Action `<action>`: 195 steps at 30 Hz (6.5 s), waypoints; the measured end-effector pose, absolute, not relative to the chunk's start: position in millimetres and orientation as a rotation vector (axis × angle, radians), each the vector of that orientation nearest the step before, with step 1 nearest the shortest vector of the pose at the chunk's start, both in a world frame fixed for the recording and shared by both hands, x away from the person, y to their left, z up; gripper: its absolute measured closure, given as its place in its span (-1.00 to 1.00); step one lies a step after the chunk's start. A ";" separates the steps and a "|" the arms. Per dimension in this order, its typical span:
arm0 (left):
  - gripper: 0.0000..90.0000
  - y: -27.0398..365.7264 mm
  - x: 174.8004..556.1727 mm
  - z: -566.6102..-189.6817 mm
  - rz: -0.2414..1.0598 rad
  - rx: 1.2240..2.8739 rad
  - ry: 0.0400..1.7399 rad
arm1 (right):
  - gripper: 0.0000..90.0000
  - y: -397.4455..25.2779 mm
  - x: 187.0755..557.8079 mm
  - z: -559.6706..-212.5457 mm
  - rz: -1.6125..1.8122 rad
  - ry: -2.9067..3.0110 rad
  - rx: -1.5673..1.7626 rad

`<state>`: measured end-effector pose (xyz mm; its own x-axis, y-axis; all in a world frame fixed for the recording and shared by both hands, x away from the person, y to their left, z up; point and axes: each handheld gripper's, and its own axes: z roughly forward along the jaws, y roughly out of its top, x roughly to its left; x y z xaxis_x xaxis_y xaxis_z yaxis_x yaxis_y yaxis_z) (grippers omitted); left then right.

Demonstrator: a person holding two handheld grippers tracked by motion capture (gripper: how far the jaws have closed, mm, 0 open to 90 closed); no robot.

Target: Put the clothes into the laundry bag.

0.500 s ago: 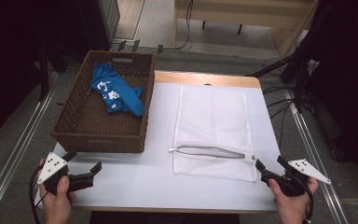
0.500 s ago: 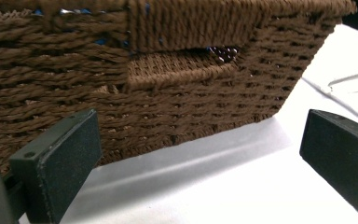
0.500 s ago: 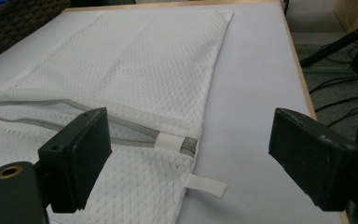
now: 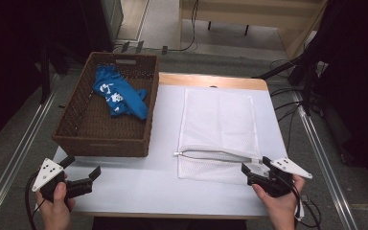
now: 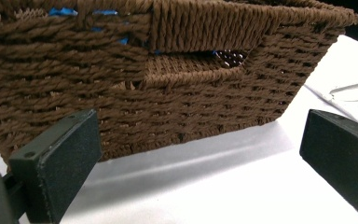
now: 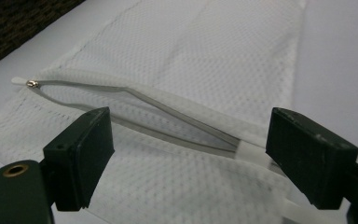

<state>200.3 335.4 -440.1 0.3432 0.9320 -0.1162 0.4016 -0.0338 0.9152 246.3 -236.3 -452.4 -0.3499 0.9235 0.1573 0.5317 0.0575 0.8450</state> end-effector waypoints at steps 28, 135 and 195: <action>-1.00 319.3 204.8 -450.0 0.618 1.710 1.219 | -0.20 -166.1 316.3 -462.3 0.870 1.951 1.423; -1.00 279.4 457.8 -388.8 0.564 1.655 1.694 | 1.00 -191.9 307.2 -462.8 1.326 1.909 1.275; -0.29 304.2 488.9 -408.8 0.531 1.724 1.784 | 1.00 -191.5 307.8 -467.7 1.309 1.909 1.249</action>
